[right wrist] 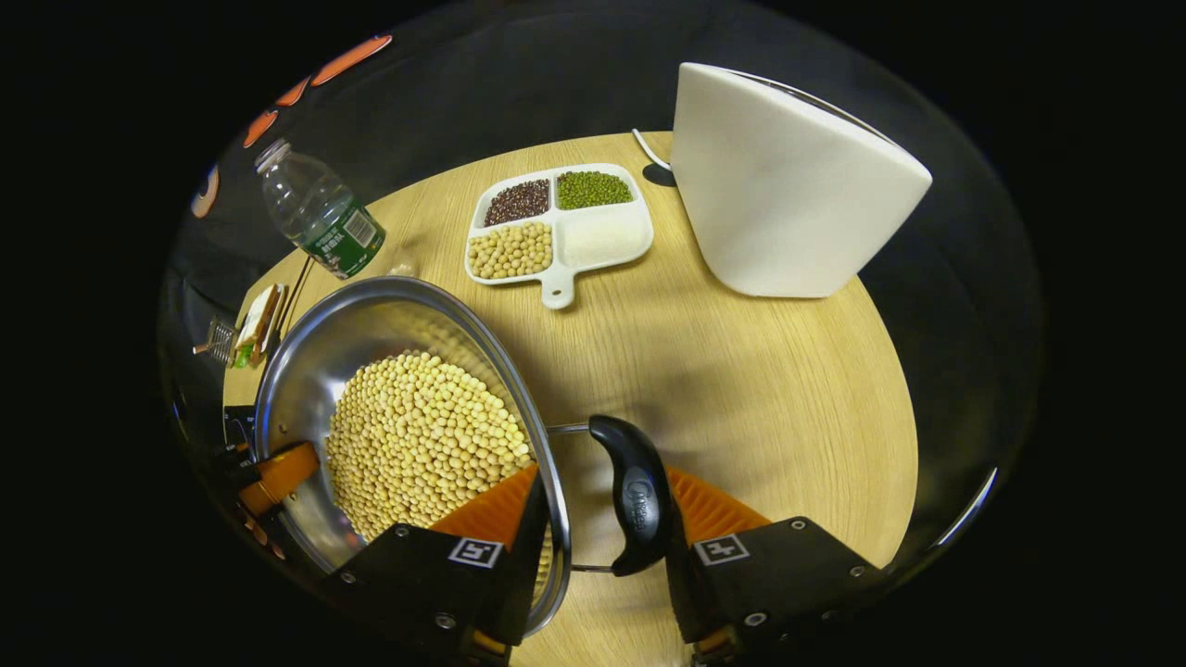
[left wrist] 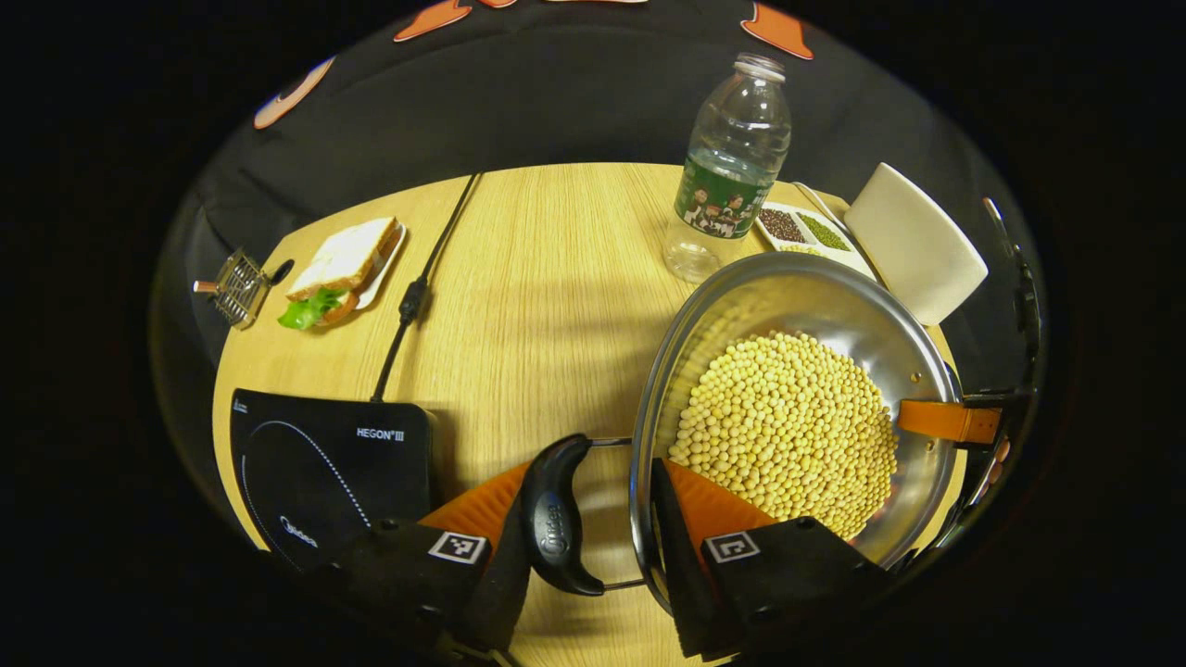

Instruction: First push the handle of the pot to place it horizontally, then grasp the pot with both hands and set it on the induction cooktop.

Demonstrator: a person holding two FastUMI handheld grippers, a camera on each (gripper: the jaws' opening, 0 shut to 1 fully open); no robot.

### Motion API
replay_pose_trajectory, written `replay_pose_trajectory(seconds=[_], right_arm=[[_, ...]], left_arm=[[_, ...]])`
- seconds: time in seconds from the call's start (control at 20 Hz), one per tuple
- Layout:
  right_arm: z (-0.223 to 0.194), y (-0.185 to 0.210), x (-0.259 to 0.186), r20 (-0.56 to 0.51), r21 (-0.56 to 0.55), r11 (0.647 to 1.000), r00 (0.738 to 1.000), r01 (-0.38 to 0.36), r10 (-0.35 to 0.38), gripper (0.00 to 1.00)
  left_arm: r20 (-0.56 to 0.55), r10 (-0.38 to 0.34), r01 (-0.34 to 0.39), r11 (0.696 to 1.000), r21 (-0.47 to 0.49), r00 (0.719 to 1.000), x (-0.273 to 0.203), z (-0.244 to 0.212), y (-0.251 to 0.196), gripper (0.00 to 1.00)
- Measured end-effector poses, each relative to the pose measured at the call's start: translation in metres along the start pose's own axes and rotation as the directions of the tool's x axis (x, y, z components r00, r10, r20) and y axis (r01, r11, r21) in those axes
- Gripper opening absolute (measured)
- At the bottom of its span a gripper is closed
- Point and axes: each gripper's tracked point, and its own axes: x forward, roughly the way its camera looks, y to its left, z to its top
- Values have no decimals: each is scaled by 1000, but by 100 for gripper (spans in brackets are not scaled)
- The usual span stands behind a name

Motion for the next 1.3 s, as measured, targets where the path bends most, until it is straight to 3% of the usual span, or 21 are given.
replay_pose_trajectory(seconds=[0.1,0.55,0.9,0.95,1.0,1.1,1.15,1.25,1.3], right_arm=[[0,2,-4,18,-3,1000,1000,6,-6,60],[-3,11,-5,77,-42,999,997,13,-10,60],[2,10,-3,137,-126,992,990,-13,30,60],[4,10,-1,139,-139,990,990,-19,38,55],[5,9,-2,141,-150,988,989,-27,48,60],[9,8,2,142,-171,984,988,-41,66,55],[10,9,5,146,-180,983,987,-45,72,60],[11,9,7,151,-198,979,985,-52,83,55],[13,9,8,151,-206,977,985,-55,87,60]], left_arm=[[16,3,-3,1000,5,1000,-1,4,0,70],[73,3,-6,999,36,997,-12,18,14,71],[131,45,-44,999,-15,990,-16,9,13,71],[135,54,-52,998,-21,989,-18,8,12,71],[139,64,-61,998,-29,988,-17,7,11,71],[152,84,-79,996,-41,985,-20,6,10,71],[159,94,-87,995,-49,983,-21,6,10,71],[168,111,-101,993,-69,979,-21,3,8,67],[171,118,-106,991,-77,978,-19,1,7,67]])
